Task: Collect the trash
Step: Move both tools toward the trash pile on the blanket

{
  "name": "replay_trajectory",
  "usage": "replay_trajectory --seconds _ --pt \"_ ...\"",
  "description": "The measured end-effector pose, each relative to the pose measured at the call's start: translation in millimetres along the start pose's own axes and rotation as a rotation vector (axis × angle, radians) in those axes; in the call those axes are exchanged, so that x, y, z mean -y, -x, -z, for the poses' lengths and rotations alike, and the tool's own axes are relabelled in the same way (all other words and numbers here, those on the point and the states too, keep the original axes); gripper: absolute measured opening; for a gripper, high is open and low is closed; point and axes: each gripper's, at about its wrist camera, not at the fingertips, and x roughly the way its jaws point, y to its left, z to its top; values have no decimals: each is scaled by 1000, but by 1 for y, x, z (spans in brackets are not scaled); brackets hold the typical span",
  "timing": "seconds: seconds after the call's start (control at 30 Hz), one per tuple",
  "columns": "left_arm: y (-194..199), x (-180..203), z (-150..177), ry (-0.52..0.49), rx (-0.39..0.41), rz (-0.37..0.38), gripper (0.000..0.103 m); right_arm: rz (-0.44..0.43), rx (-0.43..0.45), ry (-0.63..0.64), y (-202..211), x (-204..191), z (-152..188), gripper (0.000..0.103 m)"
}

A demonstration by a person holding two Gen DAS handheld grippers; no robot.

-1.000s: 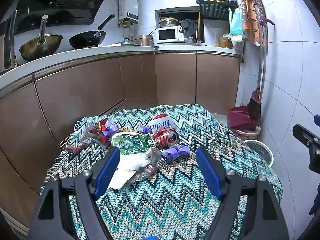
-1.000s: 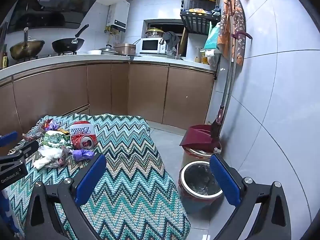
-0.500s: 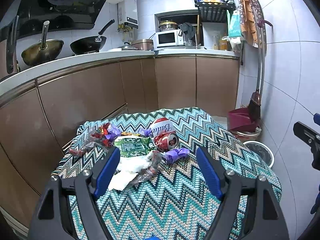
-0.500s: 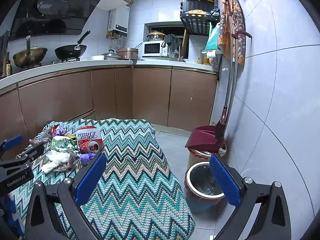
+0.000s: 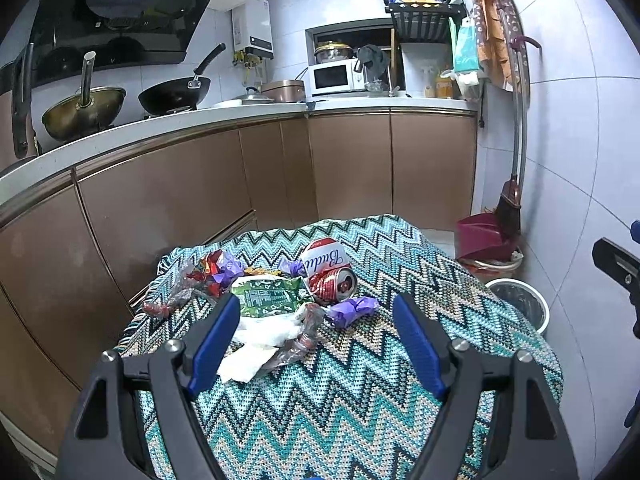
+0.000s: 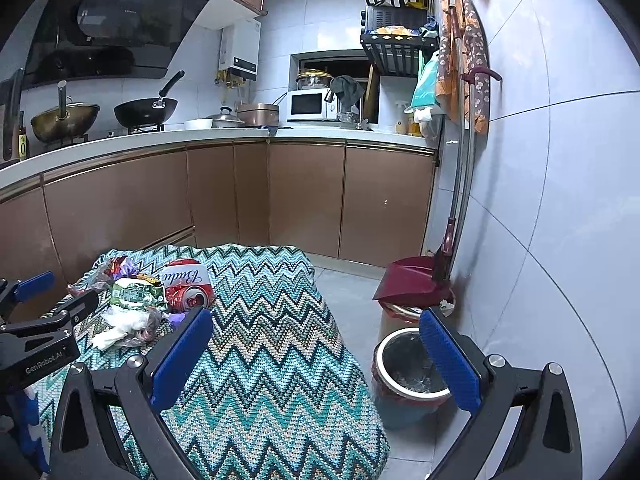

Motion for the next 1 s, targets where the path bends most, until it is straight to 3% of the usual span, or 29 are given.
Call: replay_trajectory --seconds 1.0 --pt "-55 -22 -20 -8 -54 -27 77 -89 -45 40 -60 -15 -15 103"
